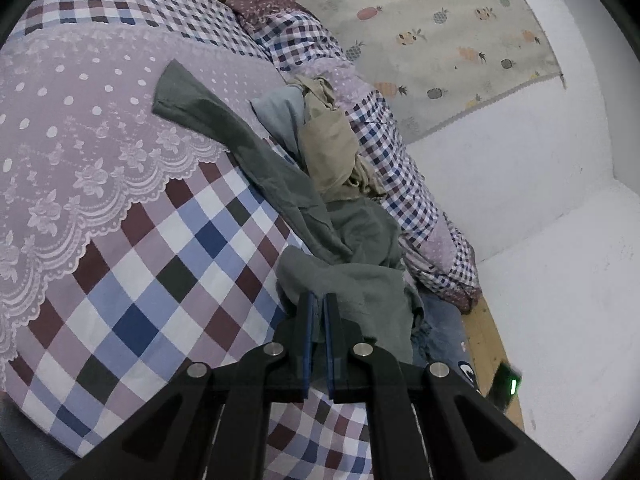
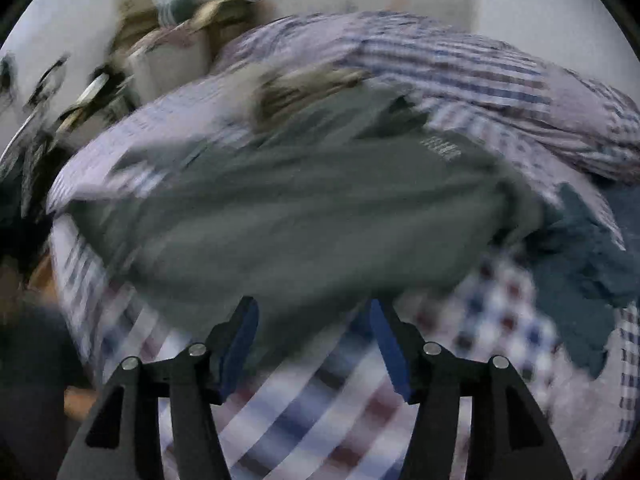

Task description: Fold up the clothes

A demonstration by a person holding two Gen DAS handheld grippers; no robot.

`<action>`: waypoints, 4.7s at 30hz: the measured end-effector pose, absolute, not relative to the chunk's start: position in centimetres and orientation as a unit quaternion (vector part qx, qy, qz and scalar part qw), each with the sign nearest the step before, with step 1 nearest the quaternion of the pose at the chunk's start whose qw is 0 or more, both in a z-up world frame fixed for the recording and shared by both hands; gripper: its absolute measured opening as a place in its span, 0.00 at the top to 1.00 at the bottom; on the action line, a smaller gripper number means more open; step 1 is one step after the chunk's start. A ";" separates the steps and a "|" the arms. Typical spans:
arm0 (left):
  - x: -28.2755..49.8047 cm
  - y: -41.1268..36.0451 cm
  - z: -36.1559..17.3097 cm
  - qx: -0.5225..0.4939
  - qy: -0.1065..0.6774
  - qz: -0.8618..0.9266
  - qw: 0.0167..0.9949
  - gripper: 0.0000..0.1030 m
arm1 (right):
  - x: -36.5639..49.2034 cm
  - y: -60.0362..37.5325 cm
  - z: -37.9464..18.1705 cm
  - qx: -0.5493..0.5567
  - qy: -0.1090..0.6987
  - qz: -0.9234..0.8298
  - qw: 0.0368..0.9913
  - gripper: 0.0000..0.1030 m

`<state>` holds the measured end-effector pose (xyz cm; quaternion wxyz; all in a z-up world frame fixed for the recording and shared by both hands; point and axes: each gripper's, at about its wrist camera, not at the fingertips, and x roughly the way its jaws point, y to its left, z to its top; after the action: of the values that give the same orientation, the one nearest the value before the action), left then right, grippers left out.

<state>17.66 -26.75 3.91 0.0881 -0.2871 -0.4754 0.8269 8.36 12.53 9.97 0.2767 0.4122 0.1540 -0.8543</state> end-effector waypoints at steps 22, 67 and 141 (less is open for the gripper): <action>19.6 -27.7 5.0 -0.221 -0.509 0.824 0.117 0.96 | 13.9 10.8 13.5 0.327 0.222 -0.895 0.206 0.97; 20.1 -25.2 4.1 -0.307 -0.462 0.825 0.106 0.96 | 24.4 34.2 13.5 0.373 -0.161 -0.913 0.044 1.00; 19.7 -19.4 0.8 -0.492 -0.302 0.814 0.064 0.98 | 24.4 37.8 6.0 0.459 -0.249 -0.853 0.012 0.57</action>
<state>19.67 -19.39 0.77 0.0636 -0.4923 -0.3018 0.8140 24.44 37.80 5.95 0.0121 0.4591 -0.2488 -0.8528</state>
